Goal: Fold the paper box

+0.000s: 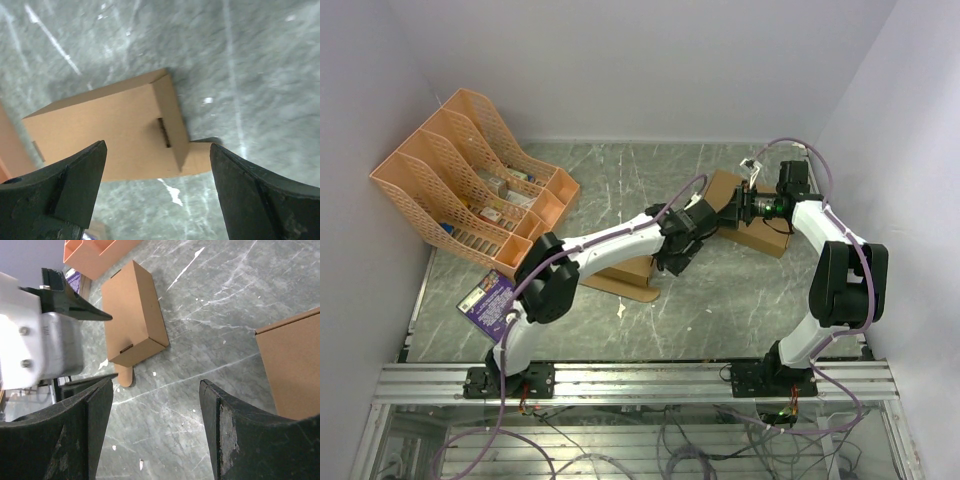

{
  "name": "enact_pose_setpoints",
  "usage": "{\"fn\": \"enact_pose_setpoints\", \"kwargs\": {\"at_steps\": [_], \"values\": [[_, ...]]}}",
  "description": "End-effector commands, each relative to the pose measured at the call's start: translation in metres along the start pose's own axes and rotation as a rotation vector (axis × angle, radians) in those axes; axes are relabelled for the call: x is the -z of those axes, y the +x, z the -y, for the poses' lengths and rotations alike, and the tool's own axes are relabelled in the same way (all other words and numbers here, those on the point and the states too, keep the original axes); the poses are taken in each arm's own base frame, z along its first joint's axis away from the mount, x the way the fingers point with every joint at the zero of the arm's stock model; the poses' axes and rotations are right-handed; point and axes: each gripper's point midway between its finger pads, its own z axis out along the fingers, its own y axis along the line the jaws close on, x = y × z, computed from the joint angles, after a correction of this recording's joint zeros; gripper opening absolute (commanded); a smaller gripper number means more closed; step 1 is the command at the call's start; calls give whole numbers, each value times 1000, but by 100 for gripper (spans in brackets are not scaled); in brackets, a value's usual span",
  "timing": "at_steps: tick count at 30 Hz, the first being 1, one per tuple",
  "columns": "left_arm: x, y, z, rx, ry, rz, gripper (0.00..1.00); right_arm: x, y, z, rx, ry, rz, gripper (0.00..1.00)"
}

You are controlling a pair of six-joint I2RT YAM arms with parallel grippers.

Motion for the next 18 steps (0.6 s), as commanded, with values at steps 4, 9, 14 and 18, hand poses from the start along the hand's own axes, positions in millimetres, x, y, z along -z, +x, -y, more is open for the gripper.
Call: {"fn": "enact_pose_setpoints", "kwargs": {"at_steps": [4, 9, 14, 18], "values": [[58, -49, 20, 143, 305, 242, 91, -1, 9, 2, -25, -17, -8, 69], [52, -41, -42, 380, 439, 330, 51, -15, 19, -9, -27, -61, -37, 57], [34, -16, -77, 555, 603, 372, 30, -38, 28, -34, 13, -156, -86, 35], [11, 6, -68, 567, 617, 283, 26, -58, 36, -72, 66, -304, -123, 25]]}}
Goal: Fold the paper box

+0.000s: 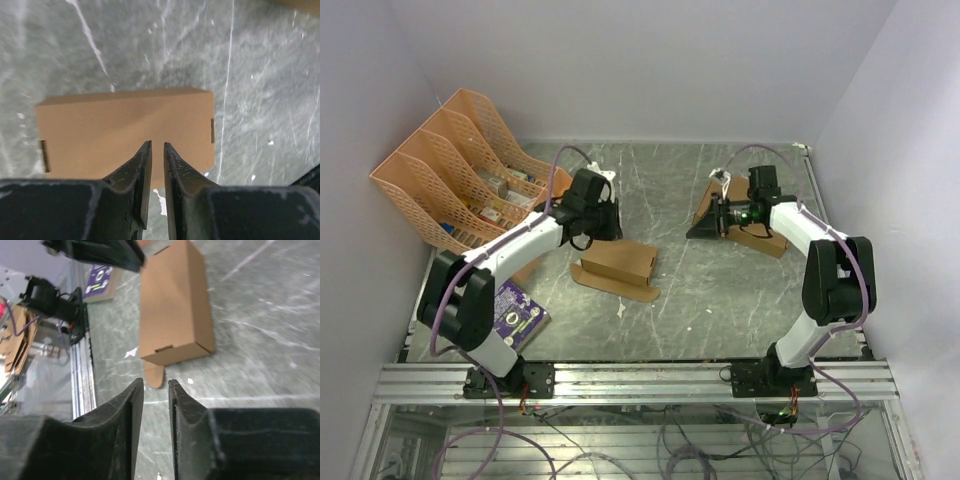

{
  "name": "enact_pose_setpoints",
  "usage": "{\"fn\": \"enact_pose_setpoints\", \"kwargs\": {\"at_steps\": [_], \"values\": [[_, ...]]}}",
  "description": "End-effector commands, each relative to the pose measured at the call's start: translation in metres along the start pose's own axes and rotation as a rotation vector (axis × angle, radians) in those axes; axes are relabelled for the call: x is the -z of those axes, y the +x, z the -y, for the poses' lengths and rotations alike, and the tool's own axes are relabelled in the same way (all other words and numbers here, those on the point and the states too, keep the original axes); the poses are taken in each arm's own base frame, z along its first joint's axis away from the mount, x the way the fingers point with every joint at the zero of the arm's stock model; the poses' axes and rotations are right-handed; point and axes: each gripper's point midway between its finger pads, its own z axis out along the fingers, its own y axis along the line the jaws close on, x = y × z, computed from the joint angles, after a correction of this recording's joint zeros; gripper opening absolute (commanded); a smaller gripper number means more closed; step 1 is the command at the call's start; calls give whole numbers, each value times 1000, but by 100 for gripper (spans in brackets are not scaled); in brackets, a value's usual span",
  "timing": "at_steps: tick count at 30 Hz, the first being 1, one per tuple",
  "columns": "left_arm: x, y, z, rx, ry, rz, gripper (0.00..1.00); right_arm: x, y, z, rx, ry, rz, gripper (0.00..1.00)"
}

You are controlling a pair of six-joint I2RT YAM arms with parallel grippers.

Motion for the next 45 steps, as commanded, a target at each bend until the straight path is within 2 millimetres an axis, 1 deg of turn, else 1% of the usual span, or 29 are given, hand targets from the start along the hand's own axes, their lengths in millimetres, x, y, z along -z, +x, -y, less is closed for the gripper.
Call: {"fn": "enact_pose_setpoints", "kwargs": {"at_steps": [1, 3, 6, 7, 10, 14, 16, 20, 22, 25, 27, 28, 29, 32, 34, 35, 36, 38, 40, 41, 42, 43, 45], "values": [[-17, 24, 26, 19, 162, -65, 25, -32, 10, -38, 61, -168, -54, 23], [-21, 28, 11, 54, 140, -62, 24, -58, 21, -55, 78, -208, -115, 15], [-23, 33, -9, 106, 127, -60, 24, -86, 33, -62, 33, -241, -167, 3], [-23, 35, -15, 124, 129, -62, 24, -93, 38, -61, 16, -241, -186, 2], [-26, 43, -21, 149, 136, -73, 23, -112, 58, -51, -43, -231, -254, 1], [-32, 58, -30, 178, 132, -107, 23, -123, 83, -30, -116, -190, -329, 0], [-34, 62, -35, 191, 122, -113, 23, -125, 95, -19, -145, -159, -364, 0], [-34, 67, -43, 212, 115, -124, 23, -126, 102, -10, -159, -117, -384, 0], [-32, 63, -41, 212, 129, -111, 23, -126, 103, -10, -161, -126, -391, 0], [-20, 42, -29, 200, 172, -56, 27, -124, 88, -23, -110, -188, -367, 4], [-6, 22, -23, 187, 182, -1, 35, -119, 72, -37, -42, -236, -334, 10], [1, 12, -22, 184, 180, 31, 41, -115, 63, -46, -5, -265, -312, 14], [9, 3, -22, 183, 180, 62, 44, -112, 57, -53, 23, -277, -298, 17], [27, -15, -33, 196, 149, 136, 50, -103, 43, -69, 90, -311, -255, 22], [34, -17, -52, 214, 88, 166, 54, -96, 37, -70, 119, -292, -235, 23], [36, -16, -62, 225, 56, 181, 55, -93, 34, -68, 130, -267, -226, 23], [38, -15, -73, 237, 13, 194, 58, -90, 34, -61, 128, -223, -224, 23], [37, -8, -89, 252, -32, 195, 64, -86, 35, -40, 132, -96, -231, 21], [33, -2, -98, 262, -58, 189, 68, -82, 39, -11, 129, 65, -254, 9], [30, 1, -102, 266, -71, 186, 69, -81, 42, -4, 120, 96, -264, 3], [27, 3, -105, 268, -81, 179, 70, -80, 44, 3, 111, 130, -275, 0], [23, 6, -107, 270, -85, 168, 70, -79, 48, 12, 104, 175, -293, 0], [15, 12, -109, 274, -85, 142, 70, -79, 52, 22, 90, 224, -310, 0]]}}
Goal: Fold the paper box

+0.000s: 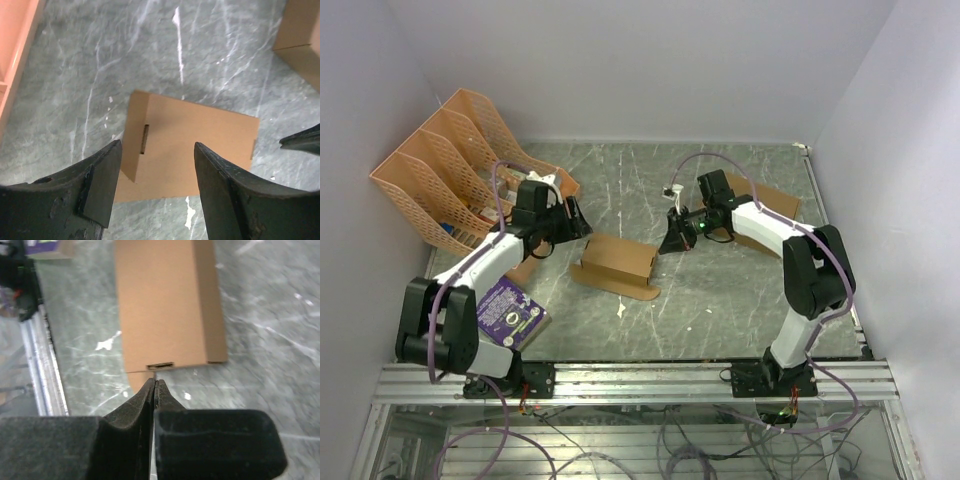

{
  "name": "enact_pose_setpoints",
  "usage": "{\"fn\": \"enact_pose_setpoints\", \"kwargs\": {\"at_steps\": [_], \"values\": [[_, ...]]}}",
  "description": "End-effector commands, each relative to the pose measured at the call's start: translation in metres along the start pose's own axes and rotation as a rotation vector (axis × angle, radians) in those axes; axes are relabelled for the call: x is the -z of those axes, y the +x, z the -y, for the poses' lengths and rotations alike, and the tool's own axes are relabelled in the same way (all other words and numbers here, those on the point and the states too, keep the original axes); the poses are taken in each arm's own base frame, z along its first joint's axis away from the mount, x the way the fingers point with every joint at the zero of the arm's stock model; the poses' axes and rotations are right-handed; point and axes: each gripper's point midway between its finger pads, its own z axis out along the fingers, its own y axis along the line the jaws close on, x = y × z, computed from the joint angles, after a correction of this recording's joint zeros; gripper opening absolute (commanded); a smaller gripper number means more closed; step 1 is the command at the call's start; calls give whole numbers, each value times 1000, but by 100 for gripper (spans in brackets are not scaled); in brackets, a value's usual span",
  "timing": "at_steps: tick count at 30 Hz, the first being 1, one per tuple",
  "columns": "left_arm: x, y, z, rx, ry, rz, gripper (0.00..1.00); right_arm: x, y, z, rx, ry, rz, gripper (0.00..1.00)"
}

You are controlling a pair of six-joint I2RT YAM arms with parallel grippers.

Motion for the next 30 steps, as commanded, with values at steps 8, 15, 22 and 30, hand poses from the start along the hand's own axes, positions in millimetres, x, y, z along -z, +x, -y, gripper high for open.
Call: {"fn": "enact_pose_setpoints", "kwargs": {"at_steps": [8, 15, 22, 30], "values": [[-24, 31, -20, 19, -25, -97, 69, -22, 27, 55, -99, 268, -139, 0], [-22, 56, -20, 60, 10, -150, 61, -34, 12, 61, -69, 270, -166, 0], [-18, 73, -5, 78, 68, -177, 54, -48, -10, 77, -60, 256, -184, 0], [-16, 86, 15, 68, 104, -197, 55, -63, -40, 102, -51, 267, -178, 0]]}}
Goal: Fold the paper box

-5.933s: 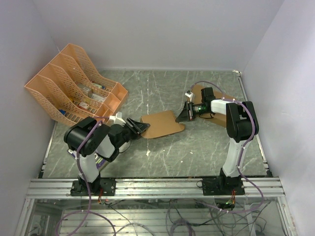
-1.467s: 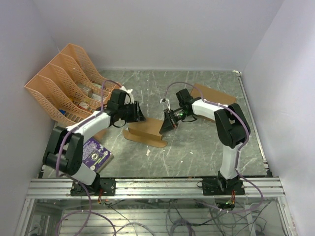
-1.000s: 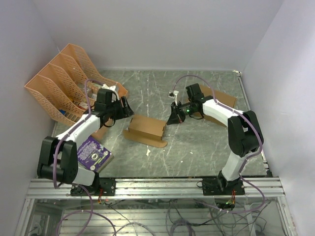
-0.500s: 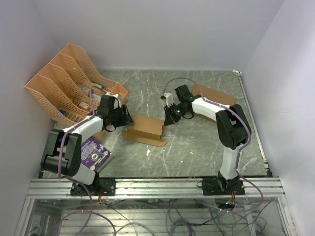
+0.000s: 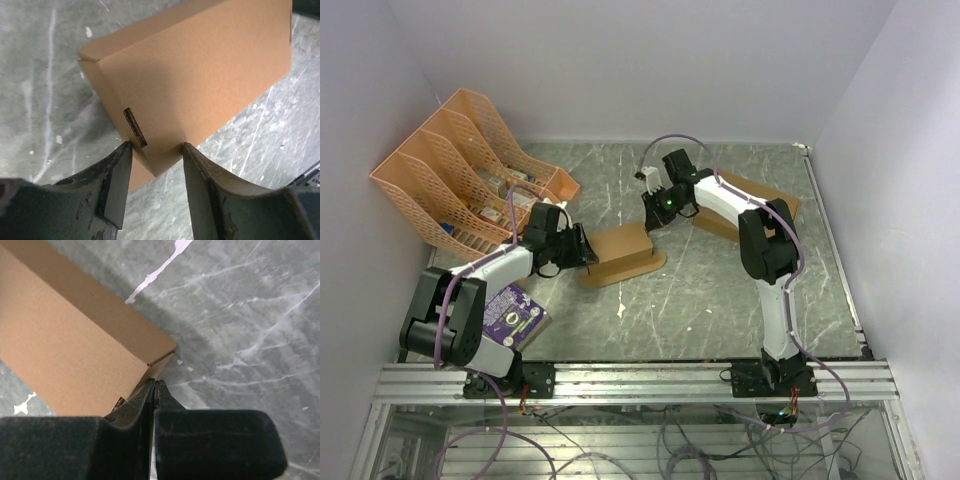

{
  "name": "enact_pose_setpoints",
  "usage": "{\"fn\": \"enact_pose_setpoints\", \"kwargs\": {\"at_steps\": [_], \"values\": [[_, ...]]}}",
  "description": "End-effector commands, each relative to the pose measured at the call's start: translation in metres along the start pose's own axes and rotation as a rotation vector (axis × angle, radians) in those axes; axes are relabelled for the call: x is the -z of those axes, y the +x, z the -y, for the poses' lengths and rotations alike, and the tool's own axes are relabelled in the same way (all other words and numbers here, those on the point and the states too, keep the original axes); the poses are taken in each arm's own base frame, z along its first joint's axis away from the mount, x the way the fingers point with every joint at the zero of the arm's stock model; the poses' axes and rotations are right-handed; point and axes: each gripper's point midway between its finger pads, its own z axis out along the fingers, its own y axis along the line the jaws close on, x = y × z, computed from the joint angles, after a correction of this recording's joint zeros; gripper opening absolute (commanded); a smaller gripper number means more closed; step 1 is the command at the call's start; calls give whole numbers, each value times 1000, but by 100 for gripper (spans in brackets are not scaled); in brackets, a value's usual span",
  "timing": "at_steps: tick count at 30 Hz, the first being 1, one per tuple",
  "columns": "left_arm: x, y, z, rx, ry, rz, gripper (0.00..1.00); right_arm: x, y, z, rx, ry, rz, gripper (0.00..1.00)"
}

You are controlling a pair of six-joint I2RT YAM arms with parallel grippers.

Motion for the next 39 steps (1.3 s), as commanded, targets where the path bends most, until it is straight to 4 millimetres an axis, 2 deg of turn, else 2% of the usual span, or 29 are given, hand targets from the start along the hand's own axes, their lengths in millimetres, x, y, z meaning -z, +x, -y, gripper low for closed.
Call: {"fn": "enact_pose_setpoints", "kwargs": {"at_steps": [1, 5, 10, 12, 14, 18, 23, 26, 28, 30, 34, 39], "values": [[1, 8, 26, -13, 94, -9, 55, -3, -15, 0, 14, -6, -9, 1], [-3, 19, 32, -15, 114, -29, 56, 16, -30, 27, 55, 95, 31, 16], [-4, 24, 41, -27, 130, -37, 57, 65, -42, 52, 96, 175, 108, 27], [1, 22, 42, -40, 118, -24, 57, 86, -43, 45, 109, 143, 160, 32], [11, 20, 37, -56, 76, -7, 59, 108, -39, 29, 117, 82, 223, 37], [38, 2, 36, -107, 15, 77, 63, 130, -22, -13, 102, -28, 340, 49], [68, -44, 57, -222, 27, 259, 70, 125, 11, -50, 5, -175, 406, 54], [68, -72, 80, -330, 96, 334, 75, 121, 18, -49, -64, -205, 438, 55], [58, -88, 94, -397, 137, 332, 75, 113, 34, -39, -122, -190, 420, 54], [36, -95, 98, -422, 145, 274, 75, 104, 44, -31, -150, -162, 402, 53], [3, -111, 109, -436, 171, 203, 70, 96, 52, -15, -157, -75, 421, 51], [-38, -109, 79, -467, 49, 102, 71, 81, 58, 6, -210, -13, 378, 49]]}}
